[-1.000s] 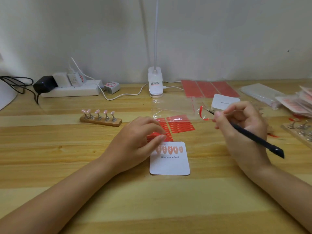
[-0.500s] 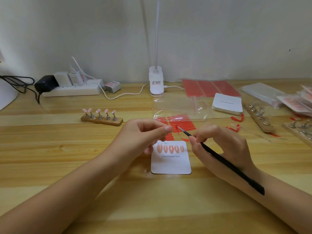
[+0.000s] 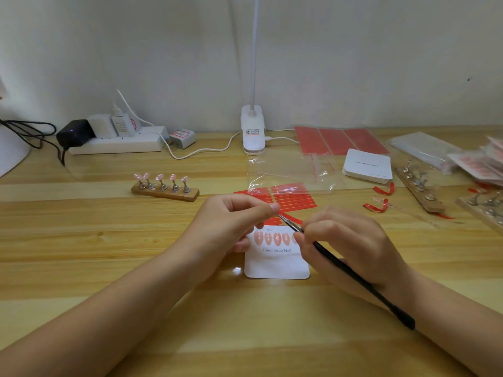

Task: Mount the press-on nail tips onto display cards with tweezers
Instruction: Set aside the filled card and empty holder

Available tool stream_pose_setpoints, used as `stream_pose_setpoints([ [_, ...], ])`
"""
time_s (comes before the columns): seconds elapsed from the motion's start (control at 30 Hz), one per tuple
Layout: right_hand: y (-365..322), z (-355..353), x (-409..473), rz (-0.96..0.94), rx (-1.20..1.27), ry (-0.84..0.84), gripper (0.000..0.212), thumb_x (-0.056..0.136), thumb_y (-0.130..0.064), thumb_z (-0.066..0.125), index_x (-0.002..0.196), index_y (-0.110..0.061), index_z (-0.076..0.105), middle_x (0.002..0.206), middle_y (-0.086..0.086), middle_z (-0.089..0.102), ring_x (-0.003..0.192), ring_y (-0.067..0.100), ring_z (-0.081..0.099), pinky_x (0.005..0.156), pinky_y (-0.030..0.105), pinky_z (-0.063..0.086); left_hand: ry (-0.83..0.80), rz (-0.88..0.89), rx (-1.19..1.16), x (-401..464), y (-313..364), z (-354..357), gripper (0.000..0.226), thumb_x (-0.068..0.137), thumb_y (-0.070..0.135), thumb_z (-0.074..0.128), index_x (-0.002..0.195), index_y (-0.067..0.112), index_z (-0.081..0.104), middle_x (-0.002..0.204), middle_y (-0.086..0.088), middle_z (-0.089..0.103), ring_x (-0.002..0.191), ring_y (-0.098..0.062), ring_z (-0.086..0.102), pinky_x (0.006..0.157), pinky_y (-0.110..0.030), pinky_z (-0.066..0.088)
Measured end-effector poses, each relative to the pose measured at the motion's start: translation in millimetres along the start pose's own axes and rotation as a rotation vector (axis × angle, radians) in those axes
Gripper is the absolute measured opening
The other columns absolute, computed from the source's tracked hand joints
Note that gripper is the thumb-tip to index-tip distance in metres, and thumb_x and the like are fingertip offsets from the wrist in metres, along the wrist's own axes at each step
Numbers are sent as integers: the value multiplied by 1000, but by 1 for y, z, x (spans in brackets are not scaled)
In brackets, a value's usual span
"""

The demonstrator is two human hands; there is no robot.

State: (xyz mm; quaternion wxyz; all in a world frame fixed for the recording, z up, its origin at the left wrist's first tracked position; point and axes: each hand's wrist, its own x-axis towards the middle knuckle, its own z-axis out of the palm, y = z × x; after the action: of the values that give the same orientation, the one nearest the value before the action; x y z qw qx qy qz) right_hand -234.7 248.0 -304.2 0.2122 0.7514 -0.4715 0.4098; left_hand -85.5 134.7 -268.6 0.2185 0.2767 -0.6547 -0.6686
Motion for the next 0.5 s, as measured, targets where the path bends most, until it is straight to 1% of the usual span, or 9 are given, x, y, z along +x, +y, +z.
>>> stream_pose_setpoints([
  [0.07, -1, -1, 1, 38, 29, -4, 21, 81, 1, 61, 85, -13, 46, 66, 6, 59, 56, 24, 52, 52, 33, 43, 35, 29, -8, 1, -2, 1, 16, 74, 19, 72, 58, 16, 70, 43, 11, 45, 39, -5, 31, 36, -15, 28],
  [0.2, -5, -4, 3, 130, 67, 47, 6, 90, -16, 55, 91, -15, 49, 66, 6, 64, 57, 19, 59, 52, 33, 47, 171, 89, -38, 5, 0, -6, 22, 77, 19, 70, 55, 20, 70, 46, 9, 47, 38, -2, 36, 36, -14, 32],
  [0.23, -5, -5, 3, 160, 72, 57, 8, 94, -24, 50, 93, -15, 50, 66, 6, 65, 57, 17, 60, 53, 31, 48, 190, 103, -47, 6, 1, -10, 21, 77, 19, 69, 56, 22, 71, 48, 8, 48, 39, -1, 37, 37, -14, 32],
  [0.27, -5, -6, 3, 187, 81, 53, 17, 97, -30, 45, 94, -15, 52, 65, 5, 66, 55, 15, 61, 51, 28, 48, 200, 116, -52, 7, 2, -14, 19, 76, 21, 70, 57, 22, 71, 49, 8, 48, 39, -1, 38, 37, -14, 33],
  [0.33, -4, -9, 3, 212, 92, -9, 35, 98, -38, 40, 87, -12, 61, 58, 4, 65, 48, 13, 60, 46, 27, 46, 202, 137, -59, 7, 2, -18, 12, 70, 27, 70, 58, 23, 71, 49, 8, 47, 39, 0, 39, 37, -14, 33],
  [0.37, -4, -10, 3, 204, 66, -53, 41, 96, -39, 44, 79, -9, 66, 57, 4, 64, 47, 15, 59, 44, 29, 45, 200, 144, -65, 8, 1, -19, 11, 67, 29, 70, 58, 23, 71, 49, 8, 46, 39, 0, 39, 37, -15, 33],
  [0.4, -4, -11, 3, 191, 19, -101, 42, 91, -42, 52, 73, -7, 68, 57, 4, 64, 48, 17, 59, 45, 30, 44, 198, 149, -71, 8, 0, -20, 10, 65, 31, 69, 59, 22, 72, 49, 7, 45, 39, -1, 39, 37, -15, 33],
  [0.43, -4, -11, 2, 178, -29, -153, 41, 84, -45, 60, 70, -7, 69, 59, 3, 63, 51, 18, 58, 47, 31, 44, 195, 151, -75, 9, -1, -21, 10, 64, 31, 69, 60, 22, 72, 49, 7, 45, 39, -1, 39, 37, -15, 33],
  [0.5, -3, -10, 2, 173, -87, -259, 41, 73, -51, 67, 74, -10, 68, 63, 0, 61, 56, 18, 55, 52, 32, 43, 187, 153, -80, 10, -3, -21, 10, 63, 31, 70, 62, 21, 73, 48, 8, 45, 39, -1, 38, 36, -15, 33],
])
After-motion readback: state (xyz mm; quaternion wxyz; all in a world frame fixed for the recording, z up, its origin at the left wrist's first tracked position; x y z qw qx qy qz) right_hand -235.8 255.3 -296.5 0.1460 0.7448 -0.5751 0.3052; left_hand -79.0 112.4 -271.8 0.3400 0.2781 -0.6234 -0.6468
